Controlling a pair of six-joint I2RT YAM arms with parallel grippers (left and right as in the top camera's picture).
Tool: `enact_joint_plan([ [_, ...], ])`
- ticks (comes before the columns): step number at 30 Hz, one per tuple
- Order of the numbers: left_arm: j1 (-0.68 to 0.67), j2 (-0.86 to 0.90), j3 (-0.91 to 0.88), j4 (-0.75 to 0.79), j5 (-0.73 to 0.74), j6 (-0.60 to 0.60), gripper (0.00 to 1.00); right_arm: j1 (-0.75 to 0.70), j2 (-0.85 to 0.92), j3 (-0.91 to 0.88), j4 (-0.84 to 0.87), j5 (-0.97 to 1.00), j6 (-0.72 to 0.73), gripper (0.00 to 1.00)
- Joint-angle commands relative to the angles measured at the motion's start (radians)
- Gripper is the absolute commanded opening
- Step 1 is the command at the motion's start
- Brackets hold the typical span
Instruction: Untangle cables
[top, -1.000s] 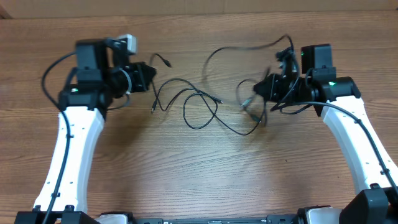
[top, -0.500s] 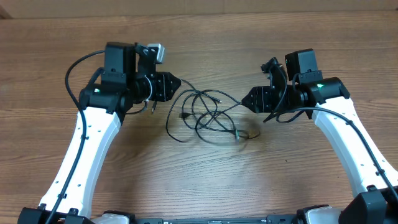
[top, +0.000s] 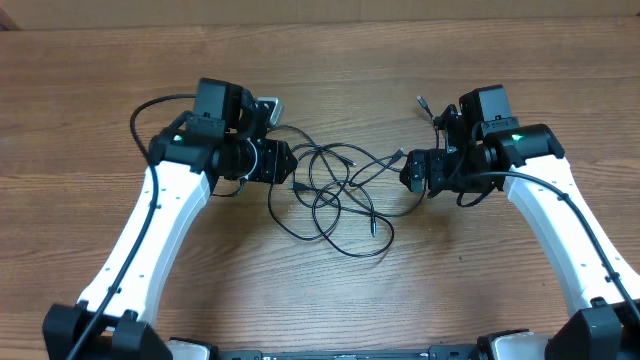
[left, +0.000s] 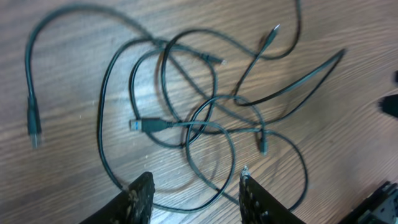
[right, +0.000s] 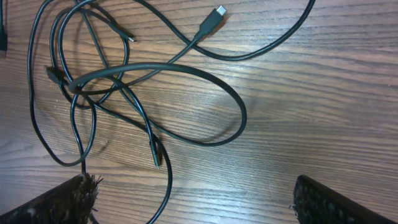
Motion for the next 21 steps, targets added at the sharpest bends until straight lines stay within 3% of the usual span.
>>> enact_joint_plan([
  [1,-0.006,0.033,0.013,-0.008,-0.039,0.018,0.47,0.002,-0.022,0.014,0.018,0.0,-0.039,1.0],
  [7,-0.006,0.038,0.013,-0.022,-0.186,-0.025,0.51,0.002,-0.004,-0.097,0.179,0.009,-0.108,1.0],
  [12,-0.006,0.038,0.013,-0.024,-0.188,-0.035,0.5,0.002,0.015,-0.188,0.389,0.031,-0.109,0.89],
  [18,-0.006,0.038,0.013,-0.026,-0.188,-0.035,0.49,0.002,0.067,-0.254,0.527,0.045,-0.109,0.85],
  [21,-0.006,0.038,0.013,-0.026,-0.188,-0.035,0.48,0.002,0.093,-0.267,0.54,0.045,-0.109,0.7],
])
